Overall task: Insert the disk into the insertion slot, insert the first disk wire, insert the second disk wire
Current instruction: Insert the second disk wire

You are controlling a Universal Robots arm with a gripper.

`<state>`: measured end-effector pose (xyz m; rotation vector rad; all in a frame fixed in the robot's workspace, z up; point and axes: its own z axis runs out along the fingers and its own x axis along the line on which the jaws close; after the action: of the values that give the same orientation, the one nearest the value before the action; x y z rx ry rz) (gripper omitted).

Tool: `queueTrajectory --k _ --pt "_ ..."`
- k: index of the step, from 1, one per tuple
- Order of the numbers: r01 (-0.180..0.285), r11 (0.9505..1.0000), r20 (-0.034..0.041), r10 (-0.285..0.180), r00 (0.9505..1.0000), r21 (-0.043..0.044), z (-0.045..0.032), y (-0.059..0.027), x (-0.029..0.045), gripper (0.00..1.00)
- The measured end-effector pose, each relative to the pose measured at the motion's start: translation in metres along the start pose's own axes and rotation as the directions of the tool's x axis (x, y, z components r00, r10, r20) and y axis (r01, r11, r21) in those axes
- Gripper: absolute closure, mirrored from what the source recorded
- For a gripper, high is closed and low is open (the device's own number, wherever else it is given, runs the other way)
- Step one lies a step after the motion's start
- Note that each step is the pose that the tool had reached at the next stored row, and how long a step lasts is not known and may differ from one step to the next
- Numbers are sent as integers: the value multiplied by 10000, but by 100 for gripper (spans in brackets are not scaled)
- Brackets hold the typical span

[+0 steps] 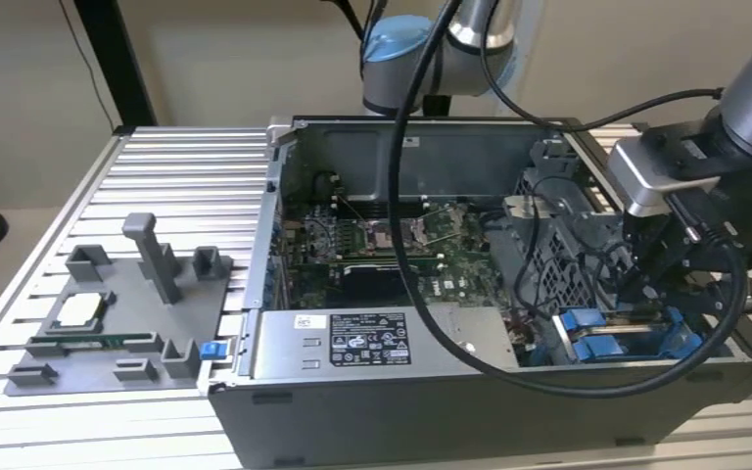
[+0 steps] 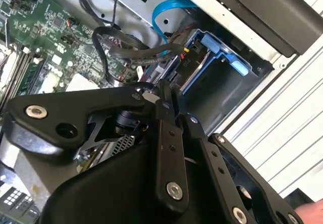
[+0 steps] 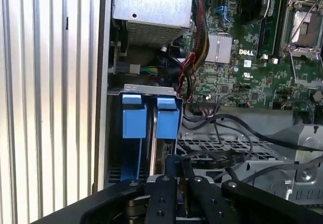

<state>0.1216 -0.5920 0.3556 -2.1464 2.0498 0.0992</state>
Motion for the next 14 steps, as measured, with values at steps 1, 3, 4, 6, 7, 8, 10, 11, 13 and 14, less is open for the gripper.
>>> queueTrajectory --k 1,3,4,6,7,8,10,11,13,14 --pt "1 10000 0 -1 10000 0 19 -8 3 100" --pt "2 10000 -1 -2 10000 0 51 -25 10 100" --pt "2 10000 -1 -2 10000 0 64 -35 12 100" --pt "2 10000 -1 -2 10000 0 86 -57 17 100" --pt "2 10000 -2 -2 10000 -1 92 -67 19 100" --pt "2 10000 -2 -2 10000 -1 97 -75 20 100" --pt "1 10000 -3 -1 10000 0 106 -81 21 100" --pt "1 10000 -2 -1 10000 0 111 -80 22 100" --pt "-1 10000 -9 1 10000 0 125 -80 24 100" --pt "-2 10000 -16 2 10000 0 132 -80 26 100"
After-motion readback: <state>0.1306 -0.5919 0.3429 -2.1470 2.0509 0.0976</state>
